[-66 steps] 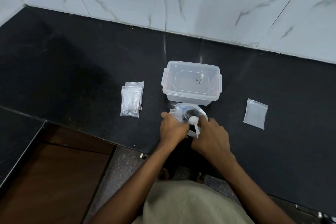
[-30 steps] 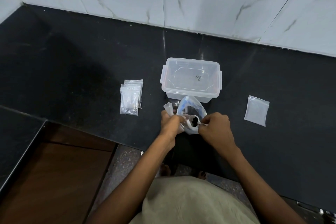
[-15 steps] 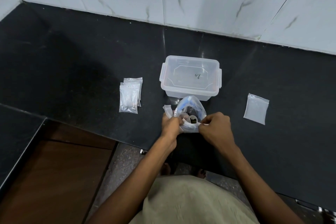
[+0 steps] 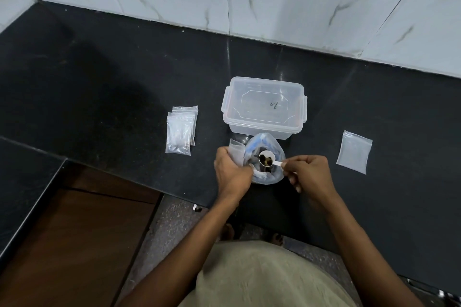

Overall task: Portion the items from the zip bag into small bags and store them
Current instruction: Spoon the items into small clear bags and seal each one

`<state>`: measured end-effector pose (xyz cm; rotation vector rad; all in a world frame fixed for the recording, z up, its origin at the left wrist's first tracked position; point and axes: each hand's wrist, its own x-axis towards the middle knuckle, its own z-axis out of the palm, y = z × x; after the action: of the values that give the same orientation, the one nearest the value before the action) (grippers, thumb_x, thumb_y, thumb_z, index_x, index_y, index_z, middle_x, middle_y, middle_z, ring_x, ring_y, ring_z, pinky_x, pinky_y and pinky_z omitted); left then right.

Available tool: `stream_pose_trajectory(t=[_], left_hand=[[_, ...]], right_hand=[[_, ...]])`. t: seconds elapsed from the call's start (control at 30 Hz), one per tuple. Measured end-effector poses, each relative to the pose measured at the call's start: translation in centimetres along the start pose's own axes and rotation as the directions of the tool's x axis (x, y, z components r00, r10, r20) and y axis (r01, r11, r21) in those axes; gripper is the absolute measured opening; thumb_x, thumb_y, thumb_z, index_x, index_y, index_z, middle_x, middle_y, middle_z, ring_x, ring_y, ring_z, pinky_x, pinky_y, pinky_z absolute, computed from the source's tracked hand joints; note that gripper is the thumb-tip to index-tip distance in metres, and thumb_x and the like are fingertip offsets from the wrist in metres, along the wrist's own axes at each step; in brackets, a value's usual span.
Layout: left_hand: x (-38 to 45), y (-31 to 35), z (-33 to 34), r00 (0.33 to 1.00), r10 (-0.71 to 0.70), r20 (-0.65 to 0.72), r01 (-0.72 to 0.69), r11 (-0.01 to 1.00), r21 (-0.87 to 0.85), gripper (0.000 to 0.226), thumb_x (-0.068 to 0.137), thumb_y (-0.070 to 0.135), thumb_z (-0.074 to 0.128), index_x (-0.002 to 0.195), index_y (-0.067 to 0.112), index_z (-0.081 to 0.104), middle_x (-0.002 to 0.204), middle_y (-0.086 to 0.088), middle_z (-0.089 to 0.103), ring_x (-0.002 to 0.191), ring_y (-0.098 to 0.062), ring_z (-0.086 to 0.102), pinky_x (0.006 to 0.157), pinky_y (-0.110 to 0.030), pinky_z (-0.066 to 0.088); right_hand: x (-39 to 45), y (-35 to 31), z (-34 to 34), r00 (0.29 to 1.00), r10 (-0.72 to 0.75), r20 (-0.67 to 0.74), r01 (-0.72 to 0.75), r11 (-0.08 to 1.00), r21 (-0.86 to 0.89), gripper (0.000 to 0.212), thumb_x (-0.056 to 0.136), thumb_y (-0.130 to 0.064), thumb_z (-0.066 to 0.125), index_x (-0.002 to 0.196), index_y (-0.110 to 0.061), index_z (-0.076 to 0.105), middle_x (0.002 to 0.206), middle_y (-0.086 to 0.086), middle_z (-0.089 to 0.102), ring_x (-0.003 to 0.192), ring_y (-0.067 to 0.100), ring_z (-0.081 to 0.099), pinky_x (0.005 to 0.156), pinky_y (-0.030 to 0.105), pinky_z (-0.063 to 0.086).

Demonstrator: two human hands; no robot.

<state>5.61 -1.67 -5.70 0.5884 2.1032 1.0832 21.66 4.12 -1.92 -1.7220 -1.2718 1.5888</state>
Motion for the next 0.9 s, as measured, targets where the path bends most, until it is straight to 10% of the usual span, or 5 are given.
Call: stream_pose_trajectory(t=[0.33,0.57,0.77,0.9], left_hand=[[-1.3,0.6,-1.0,0.902,0.405,-0.146,-0.382,0.91,0.164,0.052,0.057,0.019,0.07,0.101,0.025,0.043,0.098,0.009,0.049,0.095,-0.011,0.043,0.088,-0.033,0.036],[-1.6,1.5,-1.1,0.865,0.462,-0.198,-0.446,0.887,0.121,0.057,0.064,0.008,0.078,0.102,0.031,0.043,0.094,0.016,0.049,0.09,-0.001,0.04,0.093,-0.044,0.042],[-2.0,2.3,-0.9,0.859,0.481,-0.175,-0.483,0.875,0.035,0.047,0.065,0.022,0.08,0.099,0.023,0.048,0.088,0.009,0.06,0.093,0.016,0.046,0.09,-0.052,0.047],[-1.8,2.9,-1.1,0.845,0.492,-0.209,-0.517,0.852,-0.085,0.044,0.064,0.03,0.079,0.097,0.022,0.05,0.083,0.007,0.061,0.076,-0.017,0.06,0.072,-0.048,0.053]], right_hand=[[-3.2,-4.3,0.4,0.972,-0.235,0.024,0.229,0.962,0.152,0.014,0.087,0.003,0.07,0.078,-0.005,0.077,0.065,0.032,0.062,0.039,0.018,0.044,0.033,0.021,0.032],[-4.7,-5.7,1.3,0.904,-0.428,0.0,0.427,0.903,-0.047,0.018,0.082,0.0,0.075,0.077,-0.016,0.08,0.064,-0.001,0.073,0.047,0.012,0.059,0.044,0.023,0.046],[-5.1,-4.5,2.6,0.679,-0.733,0.049,0.706,0.633,-0.318,0.021,0.073,0.006,0.075,0.085,-0.011,0.083,0.069,-0.009,0.067,0.059,0.007,0.061,0.058,0.013,0.046],[-5.3,-3.2,2.9,0.481,-0.861,0.167,0.802,0.355,-0.48,0.013,0.08,0.001,0.075,0.091,-0.004,0.081,0.08,0.003,0.066,0.063,0.009,0.056,0.057,0.018,0.047]])
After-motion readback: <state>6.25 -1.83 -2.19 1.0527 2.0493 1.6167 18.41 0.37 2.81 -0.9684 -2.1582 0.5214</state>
